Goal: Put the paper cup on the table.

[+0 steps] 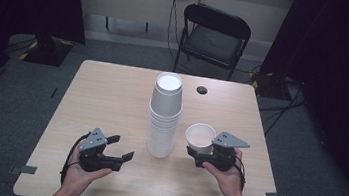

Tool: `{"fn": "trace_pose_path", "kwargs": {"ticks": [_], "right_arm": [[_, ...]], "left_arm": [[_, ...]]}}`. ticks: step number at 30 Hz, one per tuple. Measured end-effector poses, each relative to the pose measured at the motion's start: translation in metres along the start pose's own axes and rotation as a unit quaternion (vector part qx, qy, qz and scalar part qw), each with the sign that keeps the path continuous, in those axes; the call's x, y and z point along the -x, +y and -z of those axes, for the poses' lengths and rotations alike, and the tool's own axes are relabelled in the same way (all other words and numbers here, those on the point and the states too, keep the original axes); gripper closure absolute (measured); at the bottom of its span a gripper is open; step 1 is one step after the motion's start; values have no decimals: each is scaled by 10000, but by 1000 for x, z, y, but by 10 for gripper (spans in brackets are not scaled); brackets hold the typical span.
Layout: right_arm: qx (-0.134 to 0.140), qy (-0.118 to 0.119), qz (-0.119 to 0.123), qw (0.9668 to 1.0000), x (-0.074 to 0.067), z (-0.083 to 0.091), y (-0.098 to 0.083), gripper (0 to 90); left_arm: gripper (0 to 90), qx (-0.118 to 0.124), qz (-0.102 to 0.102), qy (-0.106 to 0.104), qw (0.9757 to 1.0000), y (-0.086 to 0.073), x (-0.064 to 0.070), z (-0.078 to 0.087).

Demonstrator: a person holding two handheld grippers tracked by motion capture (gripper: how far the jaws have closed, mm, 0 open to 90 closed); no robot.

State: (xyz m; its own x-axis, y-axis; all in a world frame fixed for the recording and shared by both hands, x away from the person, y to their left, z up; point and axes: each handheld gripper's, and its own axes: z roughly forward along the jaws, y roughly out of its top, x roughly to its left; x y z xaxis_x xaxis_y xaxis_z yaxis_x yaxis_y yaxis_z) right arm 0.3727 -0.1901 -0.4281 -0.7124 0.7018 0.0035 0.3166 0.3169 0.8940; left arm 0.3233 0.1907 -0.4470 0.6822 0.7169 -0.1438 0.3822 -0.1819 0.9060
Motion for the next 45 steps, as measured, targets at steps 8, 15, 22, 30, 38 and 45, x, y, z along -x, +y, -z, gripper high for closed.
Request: {"fn": "trace_pose_path", "kwargs": {"ticks": [8, 15, 22, 30, 38, 45], "right_arm": [[114, -194, -60, 9997, 14, -3, 9, 156], [192, -369, -156, 9990, 30, -9, 20, 156], [165, -490, -229, 9984, 42, -16, 26, 156], [84, -548, -296, 9980, 52, -27, 32, 156], [-18, -619, -412, 9972, 61, -41, 28, 156], [-138, -675, -488, 9964, 65, -57, 22, 156]], "left_arm": [[194, -4, -16, 22, 10000, 0, -1, 0], [179, -13, 33, 44, 10000, -1, -3, 0], [159, -51, 61, 66, 9999, -1, -5, -1], [156, -31, 10, 109, 9999, -1, -3, -1], [156, -88, 14, 171, 9998, -1, -5, -2], [161, -135, -56, 241, 9996, -2, -4, 0]]}}
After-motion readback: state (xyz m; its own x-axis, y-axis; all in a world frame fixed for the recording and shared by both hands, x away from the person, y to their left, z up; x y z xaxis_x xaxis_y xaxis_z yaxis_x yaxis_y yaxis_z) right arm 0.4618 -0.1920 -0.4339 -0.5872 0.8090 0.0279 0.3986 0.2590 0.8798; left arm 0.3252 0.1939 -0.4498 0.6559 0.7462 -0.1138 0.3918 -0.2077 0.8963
